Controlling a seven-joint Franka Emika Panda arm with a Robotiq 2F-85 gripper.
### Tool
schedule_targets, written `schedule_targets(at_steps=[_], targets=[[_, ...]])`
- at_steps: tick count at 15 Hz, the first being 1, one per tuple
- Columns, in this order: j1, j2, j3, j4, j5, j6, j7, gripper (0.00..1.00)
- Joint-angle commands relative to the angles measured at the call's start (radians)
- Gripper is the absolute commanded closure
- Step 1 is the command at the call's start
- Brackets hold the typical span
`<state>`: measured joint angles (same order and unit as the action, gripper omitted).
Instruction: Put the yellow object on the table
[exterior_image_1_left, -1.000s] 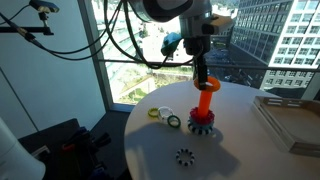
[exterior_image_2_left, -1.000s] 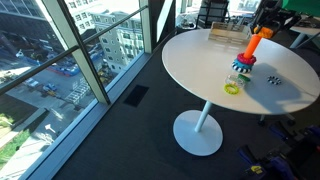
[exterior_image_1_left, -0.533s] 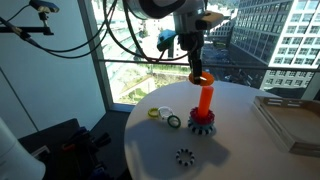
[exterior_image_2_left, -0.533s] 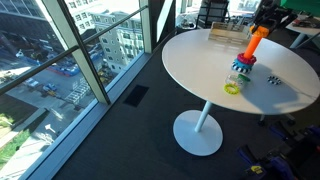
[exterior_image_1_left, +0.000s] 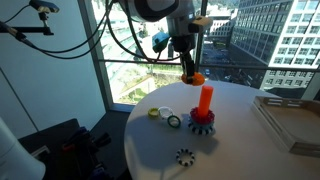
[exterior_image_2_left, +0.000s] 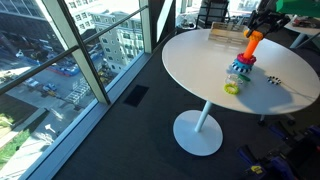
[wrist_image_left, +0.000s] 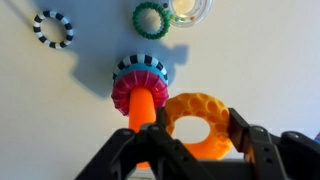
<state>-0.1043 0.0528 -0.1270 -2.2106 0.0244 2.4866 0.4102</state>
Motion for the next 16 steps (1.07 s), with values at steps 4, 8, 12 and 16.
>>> schedule_targets(at_steps=[4,8,12,16], targets=[[-0.002,0.025,0.010,-0.012,0.037,-0.041,-0.115,0.57],[-0.004,0.049,0.009,-0.012,0.041,-0.080,-0.157,0.55],[-0.006,0.069,0.009,-0.011,0.056,-0.128,-0.188,0.52],[-0.005,0.085,0.005,0.024,0.043,-0.158,-0.179,0.51]])
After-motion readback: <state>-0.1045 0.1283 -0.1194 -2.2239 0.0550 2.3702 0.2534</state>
